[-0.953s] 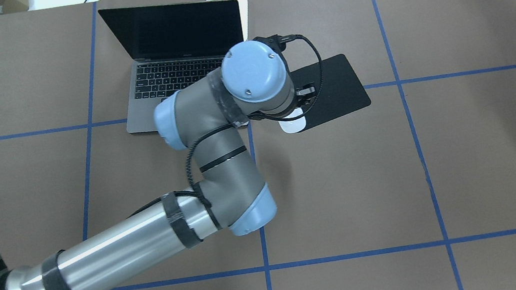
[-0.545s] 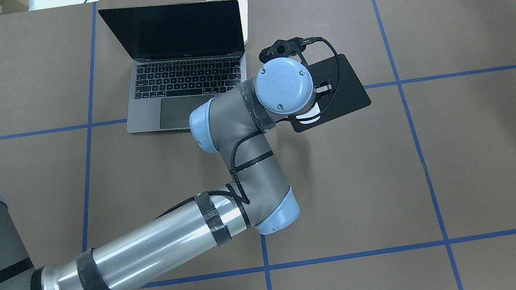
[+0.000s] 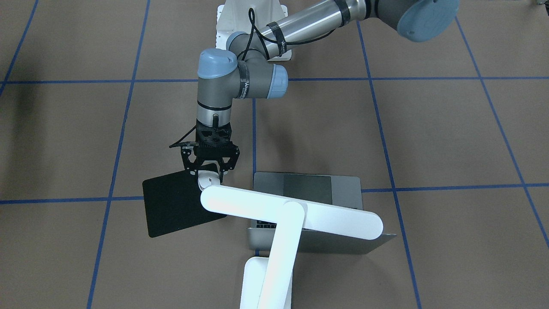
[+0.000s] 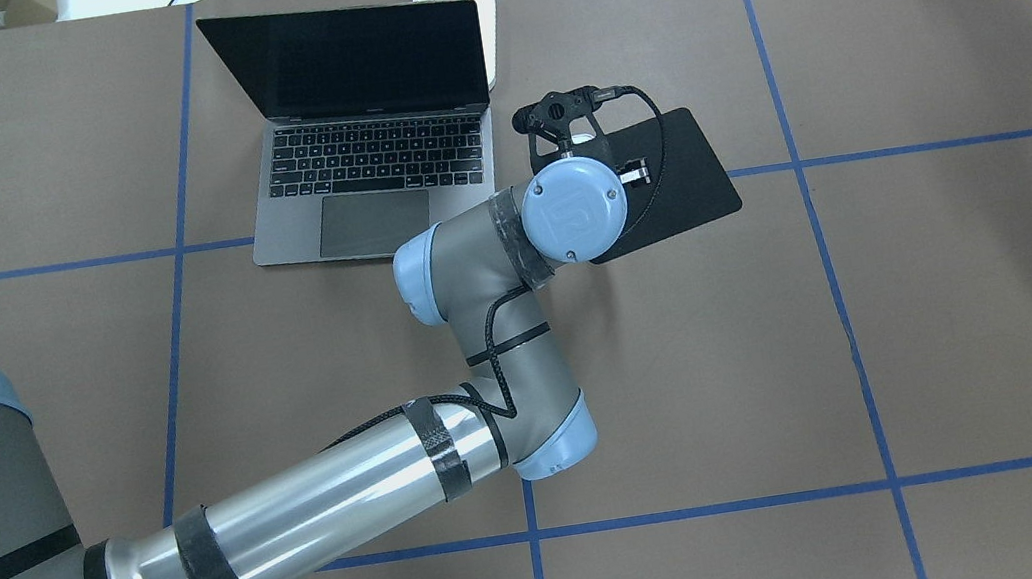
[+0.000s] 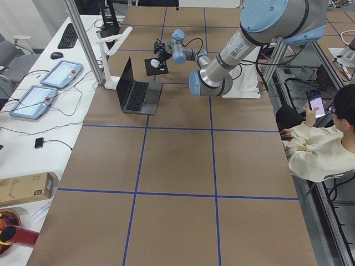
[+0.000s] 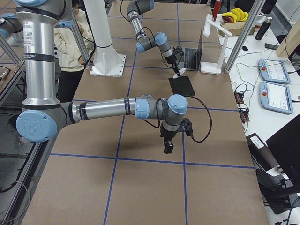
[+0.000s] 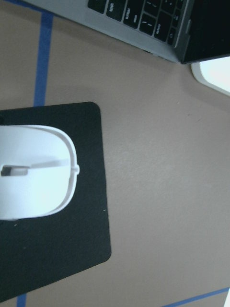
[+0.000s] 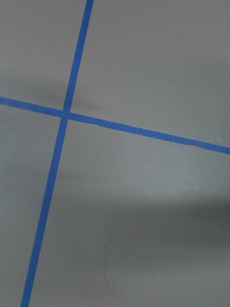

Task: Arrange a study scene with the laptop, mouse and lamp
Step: 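Carry the white mouse with the left gripper over the mouse pad, then set the mouse on the pad and open the left gripper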

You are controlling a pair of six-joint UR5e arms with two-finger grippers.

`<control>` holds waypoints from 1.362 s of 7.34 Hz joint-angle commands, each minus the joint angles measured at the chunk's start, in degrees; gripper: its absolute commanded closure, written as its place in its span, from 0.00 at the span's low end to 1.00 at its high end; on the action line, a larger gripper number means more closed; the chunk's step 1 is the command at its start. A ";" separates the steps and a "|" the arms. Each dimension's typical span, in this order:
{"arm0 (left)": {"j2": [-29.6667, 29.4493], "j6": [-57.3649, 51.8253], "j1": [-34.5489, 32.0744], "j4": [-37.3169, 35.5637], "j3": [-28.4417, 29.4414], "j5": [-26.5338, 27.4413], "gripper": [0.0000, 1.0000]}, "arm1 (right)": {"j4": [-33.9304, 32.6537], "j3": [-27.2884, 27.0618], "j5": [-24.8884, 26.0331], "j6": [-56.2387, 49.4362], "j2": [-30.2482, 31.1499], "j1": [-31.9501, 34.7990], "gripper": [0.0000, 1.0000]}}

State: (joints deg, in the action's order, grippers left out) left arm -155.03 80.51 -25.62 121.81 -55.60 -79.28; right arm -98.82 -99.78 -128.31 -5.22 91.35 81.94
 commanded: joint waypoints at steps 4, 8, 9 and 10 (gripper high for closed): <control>-0.80 -1.13 0.22 0.01 -1.77 0.62 0.03 | 0.03 0.63 -0.27 0.12 -0.29 0.94 0.00; 12.84 -1.58 -1.70 -20.68 -33.05 -13.23 0.01 | 0.03 1.87 -0.27 0.12 -1.17 1.03 0.00; 18.30 -3.67 -5.11 -24.39 -40.91 -18.93 0.01 | 0.12 1.87 -0.18 0.03 -1.09 1.46 0.00; 21.66 -6.30 -7.75 -26.60 -43.60 -22.47 0.01 | 0.12 1.87 -0.10 0.03 -1.00 1.64 0.00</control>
State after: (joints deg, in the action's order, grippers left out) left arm -138.86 76.99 -29.99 99.24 -92.48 -96.41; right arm -98.74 -97.96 -128.51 -5.15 90.30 83.29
